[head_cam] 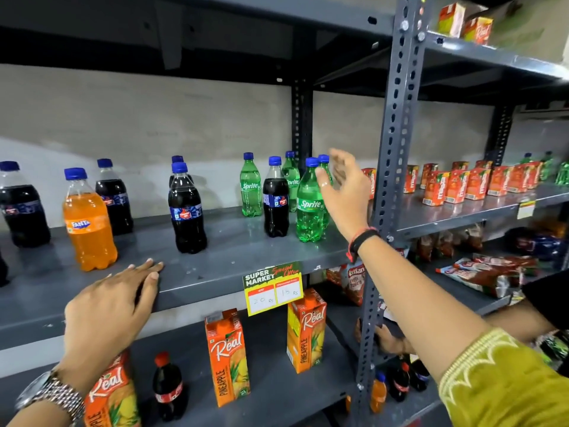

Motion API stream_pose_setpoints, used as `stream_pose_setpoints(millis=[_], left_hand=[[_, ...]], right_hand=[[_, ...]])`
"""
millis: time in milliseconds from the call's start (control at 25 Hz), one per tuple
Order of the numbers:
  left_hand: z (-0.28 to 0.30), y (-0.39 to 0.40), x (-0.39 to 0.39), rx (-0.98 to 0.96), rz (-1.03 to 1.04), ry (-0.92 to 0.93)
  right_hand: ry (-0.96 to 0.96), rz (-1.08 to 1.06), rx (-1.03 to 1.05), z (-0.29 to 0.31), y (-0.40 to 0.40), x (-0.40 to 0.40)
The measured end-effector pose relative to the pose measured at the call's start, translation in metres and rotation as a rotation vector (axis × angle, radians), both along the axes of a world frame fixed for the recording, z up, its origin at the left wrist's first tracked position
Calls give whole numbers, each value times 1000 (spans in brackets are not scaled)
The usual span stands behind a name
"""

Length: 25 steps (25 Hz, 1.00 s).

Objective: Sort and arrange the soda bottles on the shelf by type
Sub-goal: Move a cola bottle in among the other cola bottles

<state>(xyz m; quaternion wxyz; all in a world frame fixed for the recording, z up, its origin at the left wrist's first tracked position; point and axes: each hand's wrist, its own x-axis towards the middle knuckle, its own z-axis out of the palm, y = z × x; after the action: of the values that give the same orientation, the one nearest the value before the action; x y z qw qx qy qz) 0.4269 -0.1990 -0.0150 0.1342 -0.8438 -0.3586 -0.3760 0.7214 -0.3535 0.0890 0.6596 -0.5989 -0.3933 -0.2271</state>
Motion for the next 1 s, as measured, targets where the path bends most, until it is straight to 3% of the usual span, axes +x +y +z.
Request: stream_pose_setpoints(millis=[80,160,280,360,680,1000], left_hand=[[1,-3,-1,28,20,2],[2,-7,0,52,33,-11],[3,-12,0,60,30,-36],[3,-11,-3,32,18,-38],[-10,20,-65,-99,-7,91],[-1,66,-154,-173,123,119]], right_hand=[[-149,44,-59,29,14,-10],[-216,94,-270,52,35,-18],[-236,12,-662,64,68,-20],[-186,-65,-784,62,80,-18],[-106,78,-525,51,74,-40],[-13,312,-458,52,125,-157]])
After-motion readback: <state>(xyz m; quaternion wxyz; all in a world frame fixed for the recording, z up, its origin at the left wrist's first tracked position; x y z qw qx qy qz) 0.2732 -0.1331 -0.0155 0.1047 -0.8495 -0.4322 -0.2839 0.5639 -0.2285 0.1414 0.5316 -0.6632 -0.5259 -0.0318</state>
